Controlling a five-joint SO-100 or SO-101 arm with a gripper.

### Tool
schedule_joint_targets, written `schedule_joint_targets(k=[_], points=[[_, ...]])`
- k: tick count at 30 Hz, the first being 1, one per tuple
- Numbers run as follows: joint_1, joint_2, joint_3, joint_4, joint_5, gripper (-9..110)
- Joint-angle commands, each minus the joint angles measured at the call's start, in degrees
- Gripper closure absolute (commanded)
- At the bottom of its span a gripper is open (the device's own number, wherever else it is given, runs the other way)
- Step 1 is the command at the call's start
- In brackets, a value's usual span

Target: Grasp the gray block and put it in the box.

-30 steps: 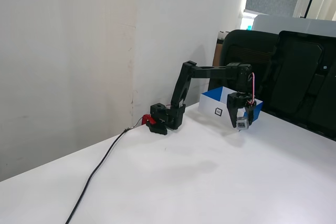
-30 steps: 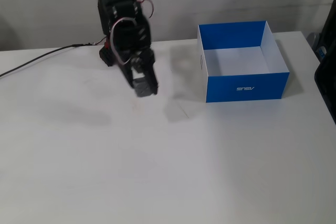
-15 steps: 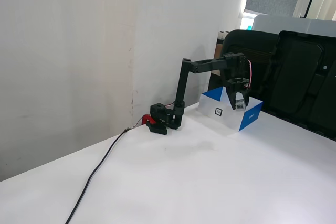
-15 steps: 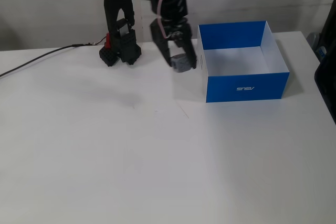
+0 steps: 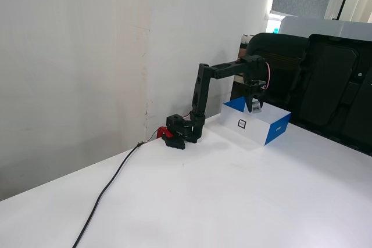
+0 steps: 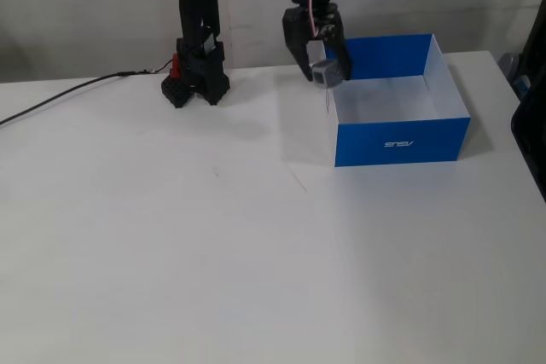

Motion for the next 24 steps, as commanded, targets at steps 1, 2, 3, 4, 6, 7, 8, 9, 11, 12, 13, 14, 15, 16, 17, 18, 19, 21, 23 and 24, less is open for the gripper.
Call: schedule_joint_targets(k=[1,2,3,4,6,7,8,9,11,12,13,14,15,16,17,18,19,21,23,24], points=[[2.9,1.4,-1.4,1.1,0.8,101],[3.5,1.2,-1.3,1.1,0.8,101],[4.0,1.1,-1.1,0.9,1.0,101],[4.6,1.1,-0.8,0.7,1.1,101],[5.7,1.0,-0.2,0.5,1.3,101],[6.2,1.0,0.0,0.4,1.4,101],[6.7,0.9,0.2,0.2,1.7,101],[6.9,0.8,0.2,0.2,1.8,101],[7.6,0.6,0.7,0.0,1.9,101],[7.8,0.6,1.1,-0.2,1.9,101],[8.0,0.6,1.2,-0.4,2.1,101],[8.1,0.6,1.4,-0.5,2.2,101],[8.1,0.6,1.6,-0.7,2.2,101],[8.2,0.5,1.8,-0.9,2.2,101],[8.3,0.4,2.0,-1.0,2.2,101],[8.3,0.4,2.2,-1.1,2.2,101],[8.5,0.4,2.5,-1.1,2.2,101],[9.1,0.4,2.9,-1.1,2.0,100],[9.7,0.4,3.5,-1.1,2.0,86],[10.0,0.4,3.9,-1.1,2.1,83]])
